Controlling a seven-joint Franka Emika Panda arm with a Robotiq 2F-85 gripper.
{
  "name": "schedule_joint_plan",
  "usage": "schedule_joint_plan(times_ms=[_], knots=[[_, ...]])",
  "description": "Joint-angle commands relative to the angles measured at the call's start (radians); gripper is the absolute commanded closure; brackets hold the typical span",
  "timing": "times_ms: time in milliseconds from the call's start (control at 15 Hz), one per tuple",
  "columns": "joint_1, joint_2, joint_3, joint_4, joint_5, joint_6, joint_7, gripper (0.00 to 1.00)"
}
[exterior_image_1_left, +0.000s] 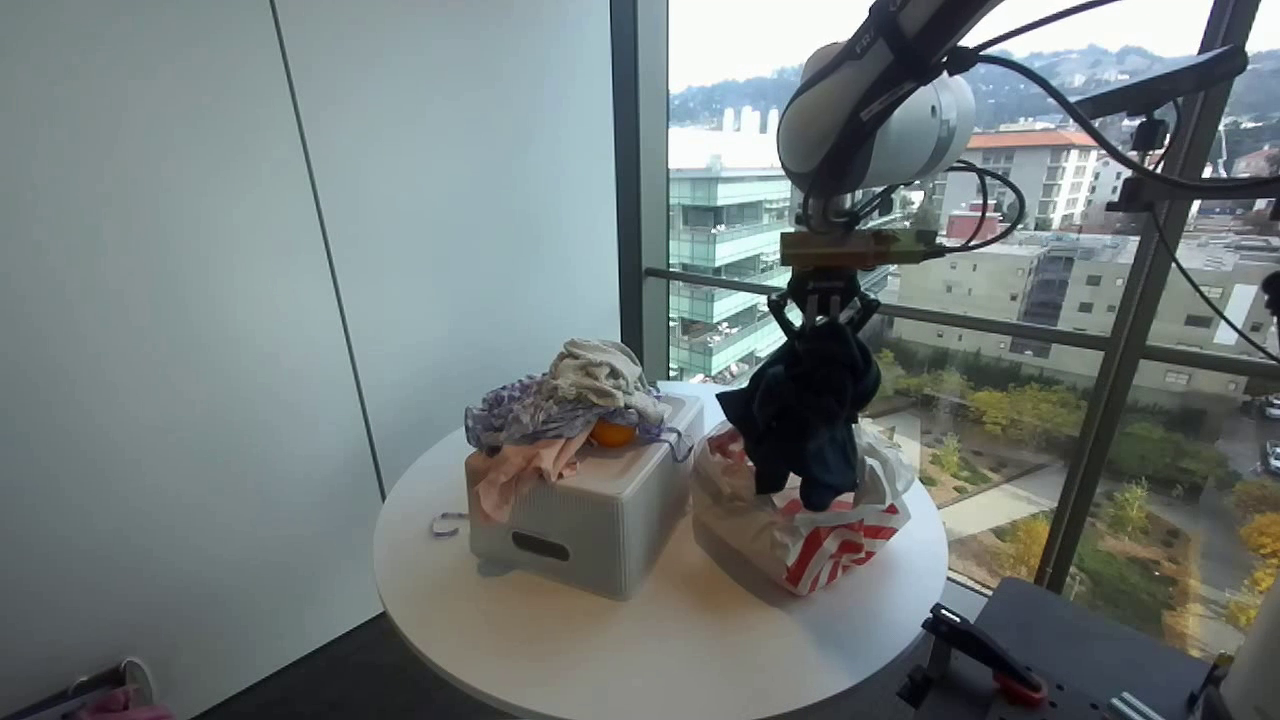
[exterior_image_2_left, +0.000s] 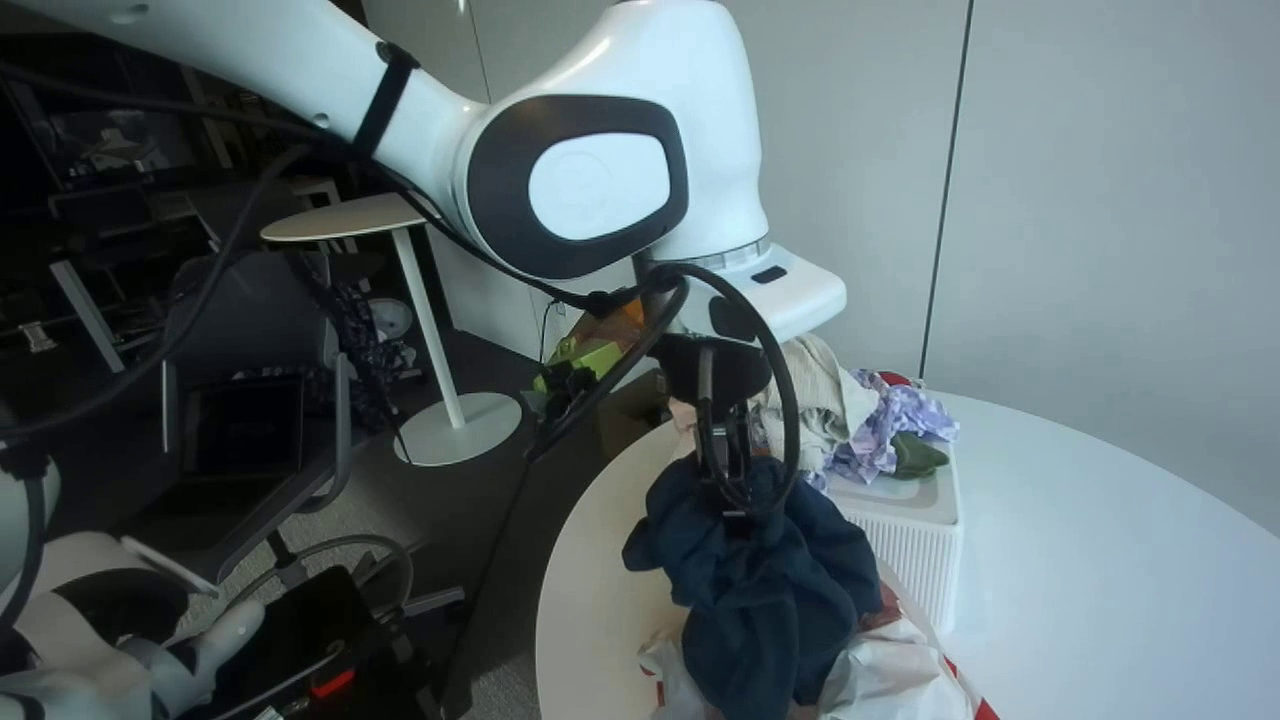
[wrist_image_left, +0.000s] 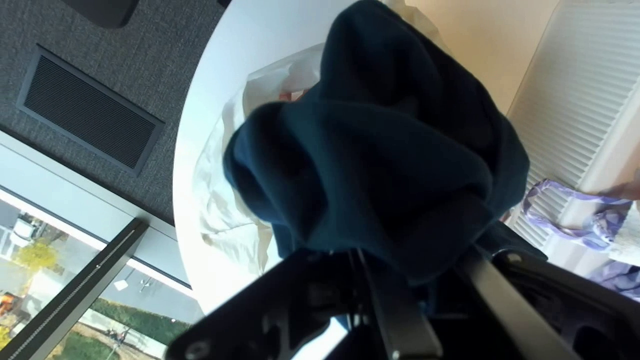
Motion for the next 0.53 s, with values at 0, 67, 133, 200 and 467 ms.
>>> schedule_joint_plan(times_ms=[0,67,133,200,467], knots=[[0.027,0.016,-0.030,0.006,0.025,-0.023,-0.002,0.95],[0.033,0.022,-0.031,0.008,0.029,-0.036,-0.004,0.95],[0.038,0.024,-0.032,0.007,0.037,-0.047,-0.009,0.95],[0.043,0.023,-0.031,0.002,0.035,-0.055,-0.004,0.95],[0.054,0.009,-0.032,-0.022,0.032,-0.095,0.014,0.95]])
